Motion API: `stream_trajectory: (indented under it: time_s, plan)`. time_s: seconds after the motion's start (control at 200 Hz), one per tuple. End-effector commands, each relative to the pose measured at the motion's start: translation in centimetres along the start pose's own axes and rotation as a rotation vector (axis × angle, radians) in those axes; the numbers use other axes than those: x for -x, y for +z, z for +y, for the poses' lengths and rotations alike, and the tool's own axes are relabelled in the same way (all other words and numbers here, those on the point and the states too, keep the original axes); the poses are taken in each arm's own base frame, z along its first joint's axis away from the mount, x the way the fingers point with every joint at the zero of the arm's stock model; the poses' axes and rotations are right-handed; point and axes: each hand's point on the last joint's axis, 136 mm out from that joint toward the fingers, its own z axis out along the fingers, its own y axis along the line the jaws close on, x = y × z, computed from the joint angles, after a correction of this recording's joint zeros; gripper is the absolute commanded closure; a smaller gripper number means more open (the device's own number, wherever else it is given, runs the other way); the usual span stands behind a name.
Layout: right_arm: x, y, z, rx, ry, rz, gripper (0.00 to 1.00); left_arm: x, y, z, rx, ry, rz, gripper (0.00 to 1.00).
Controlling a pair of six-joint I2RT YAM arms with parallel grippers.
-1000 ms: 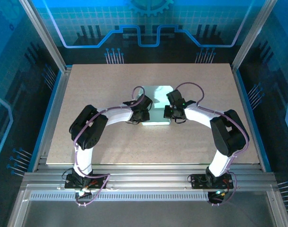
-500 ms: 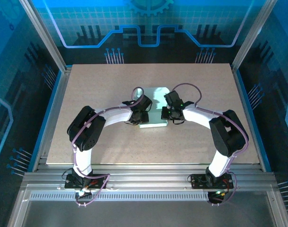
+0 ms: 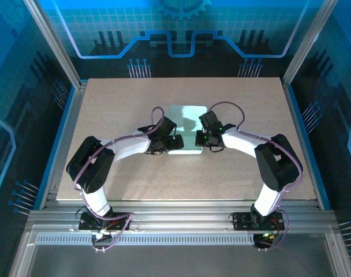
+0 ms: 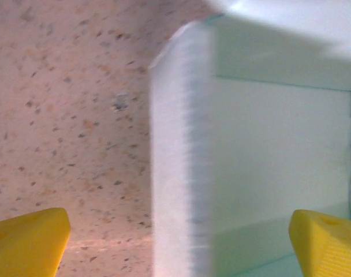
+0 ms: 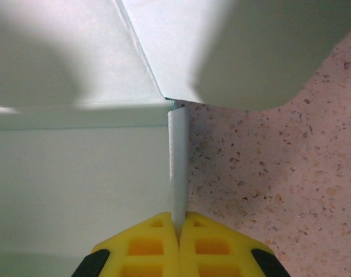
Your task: Fold the paper box
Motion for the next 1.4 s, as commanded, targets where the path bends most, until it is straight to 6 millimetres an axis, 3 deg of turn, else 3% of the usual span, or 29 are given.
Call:
stream_trajectory:
  time_s: [0.0, 0.095, 0.17, 0.225, 0.3, 0.565, 0.725, 0.941, 1.051, 1.201, 1.396]
  plan:
    - [0.3, -0.5, 0.6, 0.008, -0.001, -0.027, 0.97, 0.6, -1.3, -0.9, -0.102, -0.036, -0.036, 0.01]
    - [0.3, -0.5, 0.5, 0.002, 0.001, -0.027, 0.95, 1.0, -2.3, -1.2, -0.165, -0.038, -0.075, 0.01]
    - [0.3, -0.5, 0.5, 0.001, 0.002, -0.029, 0.87, 1.2, -3.5, -1.8, -0.178, 0.026, -0.094, 0.01]
    - [0.5, -0.7, 0.7, 0.005, 0.000, -0.036, 0.74, 1.4, -4.1, -1.3, -0.164, 0.031, -0.110, 0.01]
    - [0.8, -1.2, 1.1, 0.025, -0.004, -0.047, 0.64, 1.4, -4.6, -0.4, -0.163, 0.015, -0.130, 0.01]
    - [2.1, -4.3, 2.4, 0.102, -0.044, -0.128, 0.41, 2.3, -6.5, 2.0, -0.189, -0.040, -0.202, 0.01]
    - [2.7, -6.4, 2.7, 0.151, -0.100, -0.179, 0.38, 3.4, -8.7, 2.1, -0.226, 0.006, -0.282, 0.01]
    - [4.5, -11.0, 1.6, 0.166, -0.441, -0.246, 0.40, 5.8, -13.2, 1.4, -0.208, 0.274, -0.404, 0.01]
    - [5.6, -13.3, 1.5, 0.285, -0.522, -0.237, 0.41, 7.1, -15.3, 0.6, -0.181, 0.440, -0.419, 0.01]
    - [7.7, -14.5, 1.1, 0.300, -0.637, -0.232, 0.40, 7.6, -15.7, -1.3, -0.180, 0.702, -0.338, 0.01]
    - [8.8, -13.7, 1.1, 0.373, -0.739, -0.119, 0.39, 9.4, -15.1, -2.9, -0.202, 0.811, -0.227, 0.01]
